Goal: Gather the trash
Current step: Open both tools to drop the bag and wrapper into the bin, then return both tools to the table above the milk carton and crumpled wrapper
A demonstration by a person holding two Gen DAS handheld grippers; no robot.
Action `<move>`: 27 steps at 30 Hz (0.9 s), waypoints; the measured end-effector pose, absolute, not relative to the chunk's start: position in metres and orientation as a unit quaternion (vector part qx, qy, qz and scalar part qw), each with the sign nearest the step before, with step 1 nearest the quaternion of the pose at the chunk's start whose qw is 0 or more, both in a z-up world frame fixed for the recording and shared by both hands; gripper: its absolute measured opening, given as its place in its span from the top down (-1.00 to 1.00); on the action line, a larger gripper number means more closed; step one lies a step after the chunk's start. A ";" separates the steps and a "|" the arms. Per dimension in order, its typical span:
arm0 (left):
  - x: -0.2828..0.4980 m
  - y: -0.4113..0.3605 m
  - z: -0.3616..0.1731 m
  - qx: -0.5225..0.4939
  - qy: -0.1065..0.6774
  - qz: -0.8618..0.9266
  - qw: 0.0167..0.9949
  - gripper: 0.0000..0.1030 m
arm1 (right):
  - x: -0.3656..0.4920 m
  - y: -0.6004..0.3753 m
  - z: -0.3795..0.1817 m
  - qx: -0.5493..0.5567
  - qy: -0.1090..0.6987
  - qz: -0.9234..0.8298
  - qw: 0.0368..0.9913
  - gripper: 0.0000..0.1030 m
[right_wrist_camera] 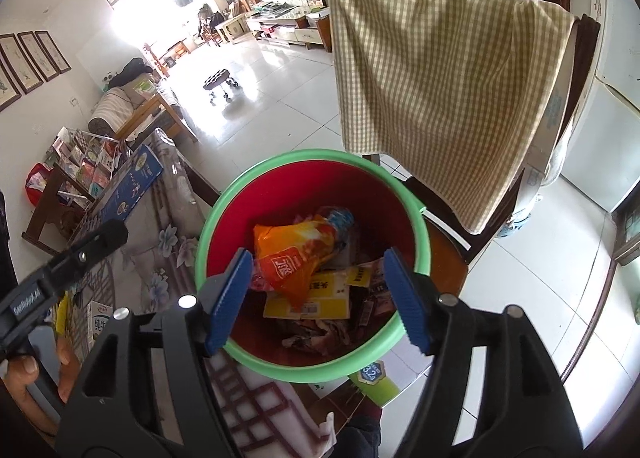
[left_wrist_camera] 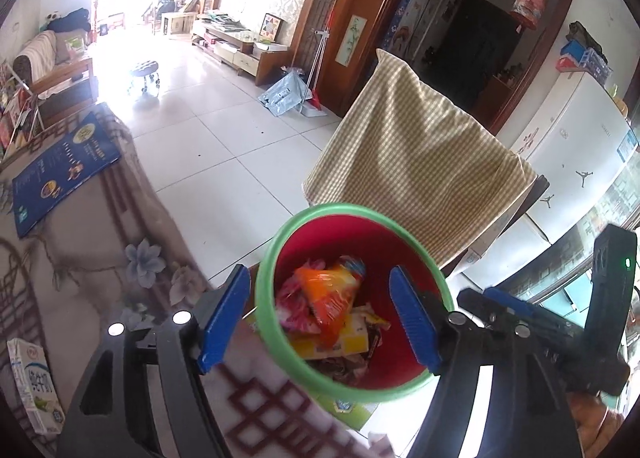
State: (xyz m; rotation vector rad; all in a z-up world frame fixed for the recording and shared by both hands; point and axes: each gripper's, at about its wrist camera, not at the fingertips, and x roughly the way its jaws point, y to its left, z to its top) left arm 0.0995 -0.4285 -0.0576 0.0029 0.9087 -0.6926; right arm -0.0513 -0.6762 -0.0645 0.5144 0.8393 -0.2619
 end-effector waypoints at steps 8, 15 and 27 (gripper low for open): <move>0.096 -0.365 -0.080 -0.016 0.457 -0.289 0.841 -0.35 | -0.044 -0.632 -0.062 0.232 0.413 -0.100 0.875 -0.31; 0.096 -0.290 -0.086 -0.042 0.462 -0.239 0.853 -0.35 | -0.027 -0.576 -0.058 0.211 0.422 -0.058 0.880 -0.33; 0.094 -0.089 -0.108 -0.094 0.476 -0.069 0.872 -0.36 | 0.037 -0.388 -0.087 0.180 0.488 0.093 0.849 -0.38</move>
